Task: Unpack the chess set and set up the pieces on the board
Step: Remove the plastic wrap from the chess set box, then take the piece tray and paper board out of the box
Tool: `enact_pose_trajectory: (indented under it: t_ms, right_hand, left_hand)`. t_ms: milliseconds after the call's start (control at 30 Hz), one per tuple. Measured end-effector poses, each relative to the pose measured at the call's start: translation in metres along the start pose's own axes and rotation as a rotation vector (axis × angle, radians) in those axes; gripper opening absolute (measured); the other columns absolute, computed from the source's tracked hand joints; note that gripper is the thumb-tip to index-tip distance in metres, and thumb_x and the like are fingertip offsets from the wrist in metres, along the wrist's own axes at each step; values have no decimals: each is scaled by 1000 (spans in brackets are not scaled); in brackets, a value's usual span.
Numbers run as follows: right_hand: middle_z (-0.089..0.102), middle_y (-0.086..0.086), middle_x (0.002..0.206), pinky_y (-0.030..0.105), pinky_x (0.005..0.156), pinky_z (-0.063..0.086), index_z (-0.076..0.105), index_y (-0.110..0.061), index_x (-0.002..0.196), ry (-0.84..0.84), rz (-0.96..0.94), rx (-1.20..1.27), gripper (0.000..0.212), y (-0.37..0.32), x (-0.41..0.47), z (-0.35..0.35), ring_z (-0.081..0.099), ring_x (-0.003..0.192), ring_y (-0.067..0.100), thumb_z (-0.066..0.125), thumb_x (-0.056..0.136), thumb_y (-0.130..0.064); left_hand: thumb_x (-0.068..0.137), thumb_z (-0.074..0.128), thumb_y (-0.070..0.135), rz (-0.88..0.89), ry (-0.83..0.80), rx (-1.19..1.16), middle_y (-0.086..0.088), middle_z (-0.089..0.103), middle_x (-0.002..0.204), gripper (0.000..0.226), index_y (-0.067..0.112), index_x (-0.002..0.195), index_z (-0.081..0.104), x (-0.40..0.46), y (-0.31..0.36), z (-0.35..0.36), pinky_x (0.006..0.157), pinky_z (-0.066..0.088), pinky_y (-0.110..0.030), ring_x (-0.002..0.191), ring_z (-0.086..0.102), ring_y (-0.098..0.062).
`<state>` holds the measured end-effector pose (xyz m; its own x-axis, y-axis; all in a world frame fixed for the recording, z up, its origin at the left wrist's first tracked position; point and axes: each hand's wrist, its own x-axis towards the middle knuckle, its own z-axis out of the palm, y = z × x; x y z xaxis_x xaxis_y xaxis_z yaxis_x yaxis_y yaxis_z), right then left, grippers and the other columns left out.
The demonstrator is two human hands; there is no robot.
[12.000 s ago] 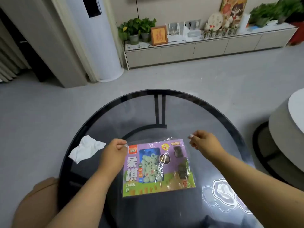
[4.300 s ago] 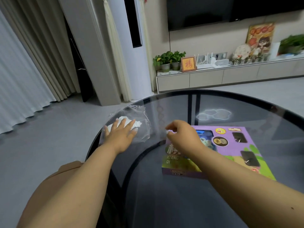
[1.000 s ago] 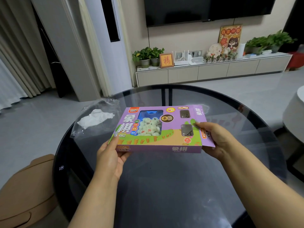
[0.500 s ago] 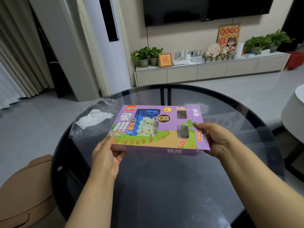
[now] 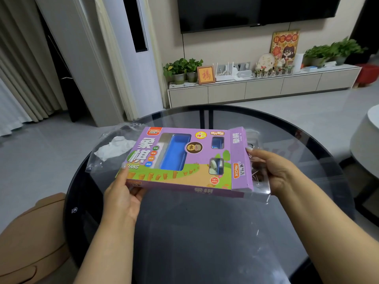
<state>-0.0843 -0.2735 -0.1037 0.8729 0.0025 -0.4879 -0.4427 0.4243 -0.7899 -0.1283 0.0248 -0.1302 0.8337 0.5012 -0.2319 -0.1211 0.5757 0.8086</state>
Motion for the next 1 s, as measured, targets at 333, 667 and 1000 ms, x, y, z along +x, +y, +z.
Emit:
enact_pose_trajectory:
  t_ms: [333, 667, 1000]
  right_hand:
    - [43, 3, 72, 34, 45, 54, 54, -14, 83, -5, -16, 223, 16, 2, -8, 8, 46, 54, 19, 68, 81, -20]
    - [38, 1, 69, 23, 39, 47, 50, -10, 69, 35, -81, 232, 23, 24, -30, 41, 45, 32, 9, 66, 85, -10]
    - [44, 0, 56, 23, 47, 31, 48, -18, 79, 107, -99, -21, 42, 10, -8, 10, 40, 44, 13, 53, 83, -60]
  left_hand:
    - [81, 63, 26, -171, -301, -270, -12, 72, 107, 41, 7, 117, 59, -36, -22, 34, 90, 54, -39, 103, 68, -20]
    - [75, 67, 3, -281, -375, -196, -13, 71, 104, 68, 22, 135, 44, -83, -64, 69, 69, 59, -45, 80, 71, -26]
    - [86, 56, 6, -334, -214, -34, -5, 62, 72, 11, 13, 93, 62, -52, -38, 50, 37, 45, -16, 60, 56, -15]
